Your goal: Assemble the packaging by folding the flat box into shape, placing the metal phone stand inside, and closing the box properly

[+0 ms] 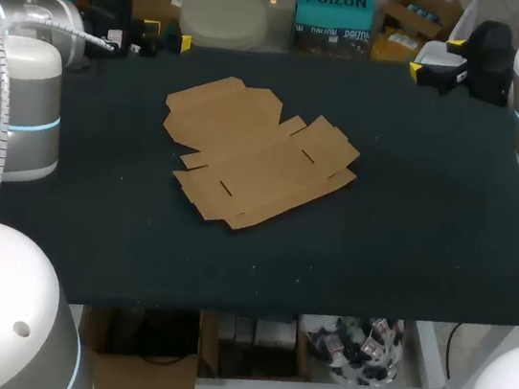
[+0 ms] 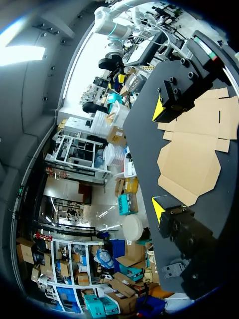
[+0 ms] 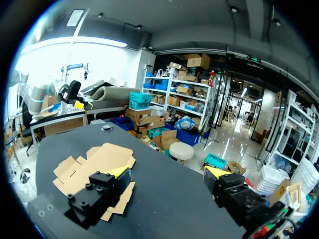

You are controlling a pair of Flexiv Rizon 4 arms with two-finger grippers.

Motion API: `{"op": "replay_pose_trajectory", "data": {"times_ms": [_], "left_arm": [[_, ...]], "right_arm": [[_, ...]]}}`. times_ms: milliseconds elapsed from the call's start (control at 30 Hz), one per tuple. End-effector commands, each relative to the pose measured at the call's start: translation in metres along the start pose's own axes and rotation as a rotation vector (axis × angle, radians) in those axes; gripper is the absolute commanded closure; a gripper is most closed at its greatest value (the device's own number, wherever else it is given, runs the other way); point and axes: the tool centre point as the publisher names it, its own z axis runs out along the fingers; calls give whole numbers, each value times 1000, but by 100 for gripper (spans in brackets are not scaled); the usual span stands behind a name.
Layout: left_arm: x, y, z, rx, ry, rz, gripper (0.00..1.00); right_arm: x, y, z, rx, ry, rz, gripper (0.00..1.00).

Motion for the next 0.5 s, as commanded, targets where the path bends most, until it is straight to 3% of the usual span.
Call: {"op": "replay_pose_trajectory", "data": {"times_ms": [33,200,233,333,500], "left_arm": [[13,3,0,-49,-89,-74,0],[19,13,-4,-230,-147,-257,0],[19,16,-5,-268,-157,-286,0],[21,22,-9,-345,-134,-375,0],[31,35,-17,-442,-49,-440,0]], "right_arm": [[3,-3,-1,76,-86,35,0],[6,-13,-9,289,-105,70,0],[8,-15,-12,307,-67,73,0],[12,-20,-18,388,-53,79,0],[14,-27,-32,506,-40,105,0]]}}
